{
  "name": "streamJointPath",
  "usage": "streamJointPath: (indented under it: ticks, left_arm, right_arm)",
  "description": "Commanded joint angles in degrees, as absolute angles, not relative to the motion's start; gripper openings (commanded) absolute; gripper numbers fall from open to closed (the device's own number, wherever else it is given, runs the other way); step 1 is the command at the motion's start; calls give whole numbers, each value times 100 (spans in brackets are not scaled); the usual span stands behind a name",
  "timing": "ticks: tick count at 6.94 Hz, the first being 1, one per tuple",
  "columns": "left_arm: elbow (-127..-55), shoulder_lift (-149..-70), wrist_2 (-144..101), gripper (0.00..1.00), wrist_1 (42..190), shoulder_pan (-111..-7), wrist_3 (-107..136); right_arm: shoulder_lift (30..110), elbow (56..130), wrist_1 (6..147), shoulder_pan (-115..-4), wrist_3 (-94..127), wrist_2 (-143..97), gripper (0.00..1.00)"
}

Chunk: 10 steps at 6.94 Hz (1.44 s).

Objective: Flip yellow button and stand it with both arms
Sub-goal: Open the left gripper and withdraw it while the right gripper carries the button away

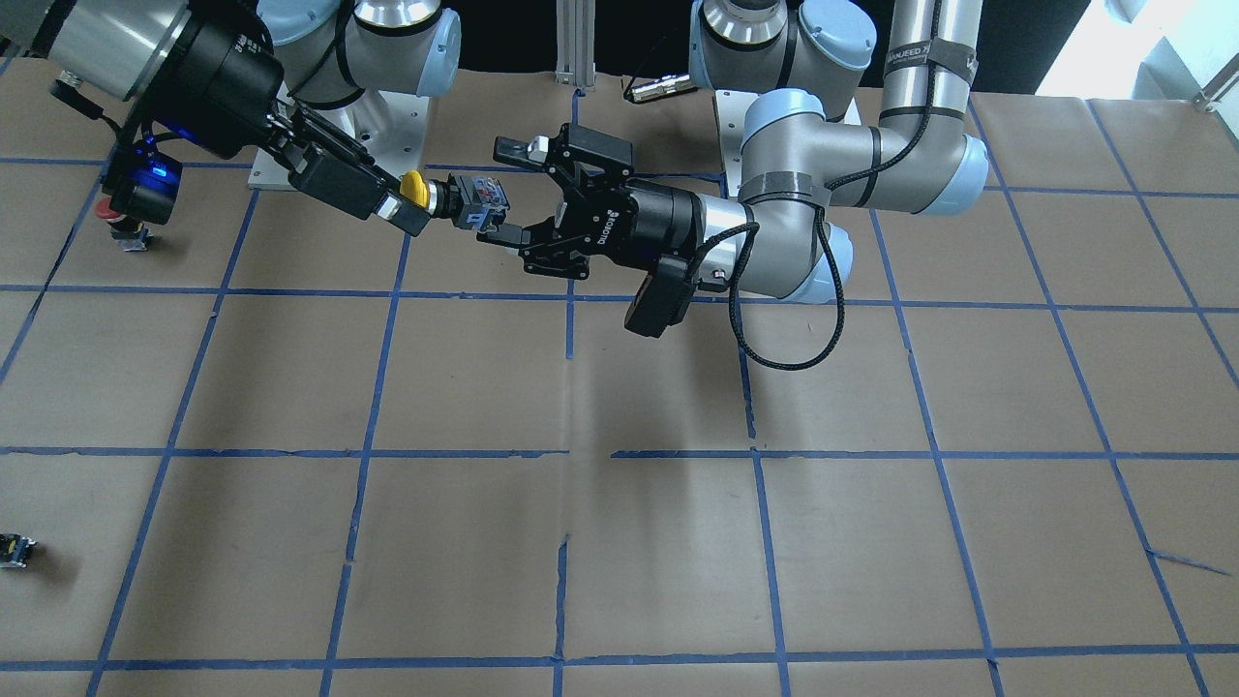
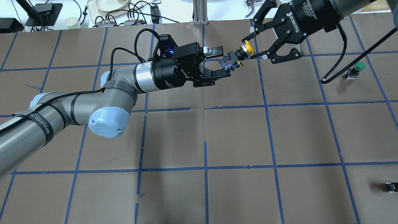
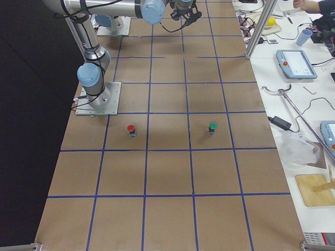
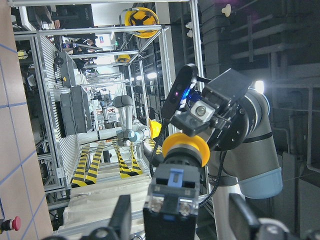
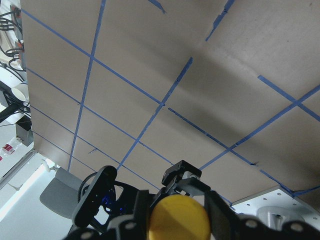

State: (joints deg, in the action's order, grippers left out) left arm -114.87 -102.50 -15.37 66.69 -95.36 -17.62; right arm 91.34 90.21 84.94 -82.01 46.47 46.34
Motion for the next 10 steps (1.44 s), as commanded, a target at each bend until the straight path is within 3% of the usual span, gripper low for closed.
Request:
streamJointPath:
  ticks: [1, 4, 6, 8, 10]
  left_arm:
    - [-11200, -9908, -589, 100, 6592, -9309, -545]
    - [-10445, -9091, 2713, 100, 6679, -9281, 1354]
    - [-10266, -8667, 5207, 100, 6873, -9369, 1583]
    - [-10213, -8588, 7548, 100, 6925, -9369, 1451]
    - [-9907, -8587, 8801, 100, 8150, -9334, 1048]
  right_arm:
    - [9141, 9018, 8508, -7852, 4318, 4868, 28]
    - [9237, 9070, 8446, -7647, 1847, 6479, 26]
    - [9237, 9210, 8525, -7464, -629, 7737, 20]
    - [9229, 9805, 9135, -6413, -2819, 8033, 20]
    - [9229, 10806, 10644, -5331, -4973, 7998, 20]
